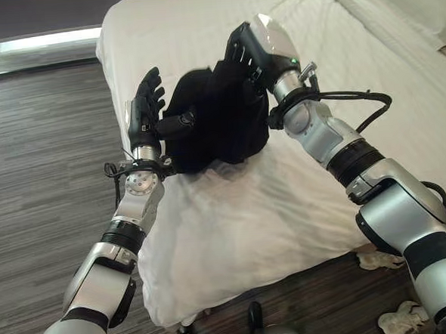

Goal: Pick up bed clothes into laundry basket.

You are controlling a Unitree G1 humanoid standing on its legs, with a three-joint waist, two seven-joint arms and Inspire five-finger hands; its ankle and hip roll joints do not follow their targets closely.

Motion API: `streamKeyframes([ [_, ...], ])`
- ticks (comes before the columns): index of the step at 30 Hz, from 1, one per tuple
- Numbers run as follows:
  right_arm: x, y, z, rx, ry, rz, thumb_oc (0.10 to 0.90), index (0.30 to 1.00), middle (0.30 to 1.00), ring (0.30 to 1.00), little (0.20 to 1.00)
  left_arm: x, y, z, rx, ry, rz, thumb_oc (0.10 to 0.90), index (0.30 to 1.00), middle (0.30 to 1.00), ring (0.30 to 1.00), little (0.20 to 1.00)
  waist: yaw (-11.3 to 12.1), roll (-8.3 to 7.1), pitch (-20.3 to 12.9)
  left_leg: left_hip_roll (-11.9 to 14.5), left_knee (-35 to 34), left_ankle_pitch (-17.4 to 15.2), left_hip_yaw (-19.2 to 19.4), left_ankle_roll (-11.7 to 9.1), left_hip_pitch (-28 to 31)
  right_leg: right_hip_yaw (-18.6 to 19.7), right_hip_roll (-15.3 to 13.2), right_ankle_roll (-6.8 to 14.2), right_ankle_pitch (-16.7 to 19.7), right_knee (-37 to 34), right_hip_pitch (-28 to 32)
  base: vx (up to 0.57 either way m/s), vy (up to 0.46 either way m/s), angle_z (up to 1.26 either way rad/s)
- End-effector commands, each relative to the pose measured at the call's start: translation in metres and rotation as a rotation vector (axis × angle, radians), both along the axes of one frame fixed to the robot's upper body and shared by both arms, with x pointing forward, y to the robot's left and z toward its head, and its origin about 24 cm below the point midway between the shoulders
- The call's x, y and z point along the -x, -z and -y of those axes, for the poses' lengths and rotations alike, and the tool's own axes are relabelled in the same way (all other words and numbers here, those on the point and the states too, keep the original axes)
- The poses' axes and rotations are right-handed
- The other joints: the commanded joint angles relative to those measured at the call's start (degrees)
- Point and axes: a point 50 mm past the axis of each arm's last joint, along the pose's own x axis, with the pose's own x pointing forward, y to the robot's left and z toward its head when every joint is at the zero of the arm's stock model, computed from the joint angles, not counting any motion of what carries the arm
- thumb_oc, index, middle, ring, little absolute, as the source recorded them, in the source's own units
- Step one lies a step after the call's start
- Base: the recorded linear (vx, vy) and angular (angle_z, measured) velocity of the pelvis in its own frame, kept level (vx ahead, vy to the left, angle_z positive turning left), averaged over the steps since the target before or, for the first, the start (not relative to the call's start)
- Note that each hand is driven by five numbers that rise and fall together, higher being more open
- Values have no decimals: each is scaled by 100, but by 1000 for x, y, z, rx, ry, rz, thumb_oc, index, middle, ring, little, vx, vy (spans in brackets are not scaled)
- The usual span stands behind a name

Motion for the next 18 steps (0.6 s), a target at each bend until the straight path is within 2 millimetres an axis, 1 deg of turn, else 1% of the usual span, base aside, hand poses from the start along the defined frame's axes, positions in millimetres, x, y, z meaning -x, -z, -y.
streamKeyframes([
  [1,17,-94,27,-31,109,314,400,300,300,300,300,15,-46,-7,-37,79,233,800,900,900,900,900,-29,-367,-533,-100,6,-593,325,-81,453,164,-542,376,-49,397,220,19,75,-7],
  [2,22,-106,42,6,156,353,400,300,300,300,300,25,-41,-17,-40,80,238,800,900,900,900,900,-77,-411,-550,-100,6,-617,376,-79,475,186,-553,391,-15,374,212,10,71,-6],
  [3,22,-106,42,7,155,352,400,300,300,300,300,26,-41,-17,-40,79,237,800,900,900,900,900,-78,-407,-555,-101,6,-619,381,-78,477,191,-554,393,-13,372,212,8,48,-5],
  [5,34,-124,63,28,206,409,400,300,300,300,300,36,-40,-30,-44,70,251,800,900,900,900,900,-170,-458,-572,-93,6,-628,464,-86,484,240,-556,428,65,345,171,-2,69,-7],
  [6,49,-141,88,46,265,469,400,300,300,300,300,49,-36,-38,-51,80,254,800,900,900,900,900,-280,-518,-579,-73,6,-687,610,-91,529,335,-546,484,127,310,127,-12,79,-16],
  [7,49,-141,88,46,264,469,400,300,300,300,300,49,-36,-38,-51,79,254,800,900,900,900,900,-273,-519,-588,-66,6,-651,625,-94,507,350,-538,472,155,309,97,7,106,-26],
  [8,63,-152,109,64,315,521,400,300,300,300,300,56,-31,-41,-77,82,246,800,900,900,900,900,-394,-590,-626,-29,6,-658,770,-117,505,426,-532,519,262,268,31,1,46,-39],
  [9,70,-156,118,70,337,540,400,300,300,300,300,59,-25,-41,-86,89,230,800,900,900,900,900,-450,-621,-633,-15,6,-659,811,-127,494,450,-529,540,331,267,-12,33,75,-37],
  [10,82,-164,127,89,357,578,400,300,300,300,300,63,-22,-40,-81,101,224,800,900,900,900,900,-519,-660,-652,2,6,-701,866,-134,507,472,-527,591,366,256,-27,-3,10,-28],
  [11,95,-170,138,92,376,605,400,300,300,300,300,67,-19,-41,-68,104,223,800,900,900,900,900,-584,-729,-667,21,6,-657,920,-164,457,557,-507,651,604,268,-140,20,61,-25],
  [12,120,-182,152,127,397,668,400,300,300,300,300,77,-13,-44,-33,107,220,800,900,900,900,900,-744,-769,-709,109,6,-683,1064,-195,456,629,-446,714,681,201,-221,-15,28,-27],
  [13,120,-181,152,125,397,667,400,300,300,300,300,77,-13,-45,-34,107,219,800,900,900,900,900,-734,-777,-721,115,6,-636,1081,-198,430,644,-439,698,712,204,-257,-17,27,-37],
  [14,134,-184,161,120,404,708,400,300,300,300,300,79,-3,-40,-32,126,184,800,900,900,900,900,-860,-744,-729,226,6,-635,1297,-215,444,419,-420,732,759,296,-341,-64,-47,-51],
  [15,135,-183,163,116,407,707,400,300,300,300,300,79,-4,-39,-36,128,184,800,900,900,900,900,-838,-768,-748,238,6,-578,1314,-221,403,432,-407,708,789,307,-397,-110,-25,-68],
  [16,155,-188,177,143,440,730,400,300,300,300,300,81,-5,-37,-54,132,190,800,900,900,900,900,-951,-716,-769,399,6,-534,1597,-231,422,-124,-466,728,610,544,-366,-85,-9,-87],
  [17,156,-186,179,140,444,728,400,300,300,300,300,81,-5,-37,-58,136,189,800,900,900,900,900,-931,-731,-762,410,6,-534,1592,-237,424,-129,-458,722,589,573,-375,-140,144,-96],
  [18,168,-191,176,144,408,755,400,300,300,300,300,81,-10,-40,-82,110,207,800,900,900,900,900,-1011,-629,-811,554,45,-560,1808,-200,478,-483,-516,665,155,1058,-226,-141,95,-94],
])
